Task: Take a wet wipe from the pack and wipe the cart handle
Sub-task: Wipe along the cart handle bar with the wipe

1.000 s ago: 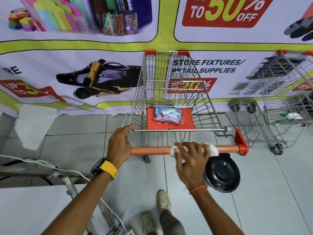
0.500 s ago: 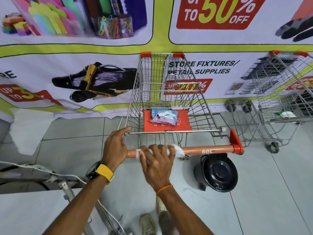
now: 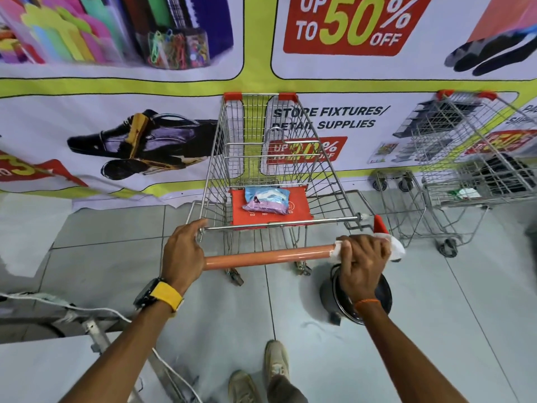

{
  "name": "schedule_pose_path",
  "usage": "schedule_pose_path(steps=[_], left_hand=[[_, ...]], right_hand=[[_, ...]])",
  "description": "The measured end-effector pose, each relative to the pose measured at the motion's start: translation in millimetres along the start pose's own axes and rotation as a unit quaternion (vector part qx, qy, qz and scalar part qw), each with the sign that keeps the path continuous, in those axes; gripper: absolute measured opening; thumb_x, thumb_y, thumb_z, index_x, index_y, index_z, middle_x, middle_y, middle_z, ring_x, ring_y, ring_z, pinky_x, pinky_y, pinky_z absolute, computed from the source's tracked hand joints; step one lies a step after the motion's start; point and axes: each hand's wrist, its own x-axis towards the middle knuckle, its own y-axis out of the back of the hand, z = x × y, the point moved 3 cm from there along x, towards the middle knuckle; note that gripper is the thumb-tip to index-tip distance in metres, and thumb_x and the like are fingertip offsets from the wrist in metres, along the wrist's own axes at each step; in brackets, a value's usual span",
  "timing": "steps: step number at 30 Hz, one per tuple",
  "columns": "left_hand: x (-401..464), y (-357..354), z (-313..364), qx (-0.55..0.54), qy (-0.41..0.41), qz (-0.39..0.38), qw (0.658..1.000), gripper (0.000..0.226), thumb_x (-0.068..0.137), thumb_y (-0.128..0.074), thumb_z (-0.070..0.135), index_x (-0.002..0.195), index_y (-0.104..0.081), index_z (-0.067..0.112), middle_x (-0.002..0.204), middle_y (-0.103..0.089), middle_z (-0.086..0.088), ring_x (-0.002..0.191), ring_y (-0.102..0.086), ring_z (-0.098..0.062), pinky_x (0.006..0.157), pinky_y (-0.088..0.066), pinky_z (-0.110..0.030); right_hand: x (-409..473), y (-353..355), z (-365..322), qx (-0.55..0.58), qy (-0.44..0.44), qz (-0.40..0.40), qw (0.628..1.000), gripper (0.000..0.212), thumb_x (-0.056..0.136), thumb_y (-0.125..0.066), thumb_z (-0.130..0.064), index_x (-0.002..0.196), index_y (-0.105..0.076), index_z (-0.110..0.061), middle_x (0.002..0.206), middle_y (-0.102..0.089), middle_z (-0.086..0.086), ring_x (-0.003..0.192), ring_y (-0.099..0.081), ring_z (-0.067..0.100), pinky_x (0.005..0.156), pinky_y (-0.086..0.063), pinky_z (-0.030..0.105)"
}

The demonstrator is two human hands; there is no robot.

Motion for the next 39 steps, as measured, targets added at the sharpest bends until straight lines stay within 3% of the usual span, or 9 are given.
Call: schedule_pose_path(steps=[5, 9, 12, 15, 22, 26, 30, 36, 39], left_hand=[[-1, 0, 2, 0.012, 0.003, 0.000, 1.000, 0.064, 0.071, -0.046, -0.018, 0.122, -0.064, 0.016, 0.105, -0.068, -0.017, 0.095, -0.063, -0.036, 0.083, -0.052, -0.042], [-2, 0, 4, 0.013, 0.003, 0.005, 1.000, 0.064, 0.072, -0.045, -0.020, 0.123, -0.064, 0.014, 0.108, -0.068, -0.019, 0.098, -0.063, -0.038, 0.084, -0.052, -0.043], [-1, 1, -1, 0.025, -0.011, 0.002, 1.000, 0.066, 0.071, -0.045, -0.020, 0.124, -0.063, 0.015, 0.111, -0.068, -0.019, 0.099, -0.064, -0.038, 0.085, -0.053, -0.045], [-2, 2, -6, 0.027, -0.018, 0.000, 0.999, 0.065, 0.072, -0.044, -0.021, 0.124, -0.064, 0.013, 0.108, -0.068, -0.020, 0.097, -0.063, -0.040, 0.086, -0.051, -0.047], [-4, 0, 0, 0.030, -0.019, 0.005, 0.999, 0.065, 0.071, -0.045, -0.021, 0.123, -0.064, 0.013, 0.106, -0.068, -0.021, 0.094, -0.062, -0.041, 0.084, -0.052, -0.046], [-5, -3, 7, 0.037, -0.010, 0.008, 0.999, 0.064, 0.070, -0.046, -0.020, 0.123, -0.064, 0.011, 0.108, -0.068, -0.022, 0.097, -0.062, -0.043, 0.086, -0.051, -0.047], [-8, -2, 8, 0.042, -0.005, 0.009, 0.999, 0.065, 0.070, -0.046, -0.020, 0.123, -0.064, 0.013, 0.110, -0.068, -0.022, 0.096, -0.062, -0.043, 0.085, -0.052, -0.048], [-12, -5, 7, 0.046, -0.009, 0.001, 0.999, 0.066, 0.069, -0.048, -0.020, 0.123, -0.063, 0.013, 0.111, -0.069, -0.021, 0.099, -0.062, -0.040, 0.086, -0.052, -0.047], [-10, -4, -1, 0.044, -0.015, -0.006, 0.999, 0.067, 0.068, -0.047, -0.021, 0.123, -0.064, 0.014, 0.107, -0.069, -0.020, 0.097, -0.063, -0.040, 0.084, -0.052, -0.046]], right_hand=[[-24, -24, -80, 0.033, 0.051, -0.049, 0.997, 0.028, 0.097, -0.047, -0.030, 0.093, -0.075, -0.024, 0.090, -0.070, -0.003, 0.089, -0.054, 0.024, 0.091, -0.033, 0.040], [-58, -57, -167, 0.062, 0.104, -0.116, 0.986, 0.027, 0.102, -0.044, -0.034, 0.109, -0.070, -0.028, 0.099, -0.068, -0.006, 0.095, -0.058, 0.024, 0.095, -0.036, 0.045], [-67, -68, -192, 0.052, 0.136, -0.129, 0.981, 0.026, 0.104, -0.044, -0.037, 0.115, -0.065, -0.028, 0.104, -0.067, -0.005, 0.097, -0.059, 0.024, 0.095, -0.038, 0.045], [-57, -55, -163, 0.052, 0.150, -0.121, 0.980, 0.027, 0.105, -0.042, -0.034, 0.111, -0.067, -0.026, 0.101, -0.067, -0.003, 0.093, -0.058, 0.025, 0.091, -0.038, 0.043], [-5, 2, -10, 0.039, 0.055, -0.037, 0.997, 0.043, 0.105, -0.036, -0.031, 0.093, -0.075, -0.016, 0.090, -0.070, 0.002, 0.086, -0.058, 0.029, 0.082, -0.035, 0.044], [-3, 1, -2, 0.042, 0.021, -0.032, 0.998, 0.043, 0.105, -0.037, -0.033, 0.092, -0.076, -0.018, 0.091, -0.072, -0.001, 0.088, -0.058, 0.028, 0.087, -0.033, 0.042], [-23, -16, -59, 0.050, 0.046, -0.057, 0.996, 0.035, 0.102, -0.041, -0.034, 0.096, -0.074, -0.025, 0.093, -0.071, -0.007, 0.093, -0.058, 0.023, 0.093, -0.029, 0.038], [-70, -55, -185, 0.076, 0.128, -0.147, 0.978, 0.025, 0.104, -0.044, -0.035, 0.116, -0.065, -0.030, 0.109, -0.066, -0.008, 0.103, -0.058, 0.022, 0.097, -0.033, 0.046], [-78, -61, -208, 0.070, 0.156, -0.163, 0.972, 0.027, 0.106, -0.040, -0.036, 0.121, -0.061, -0.029, 0.113, -0.063, -0.007, 0.105, -0.057, 0.022, 0.099, -0.036, 0.045]])
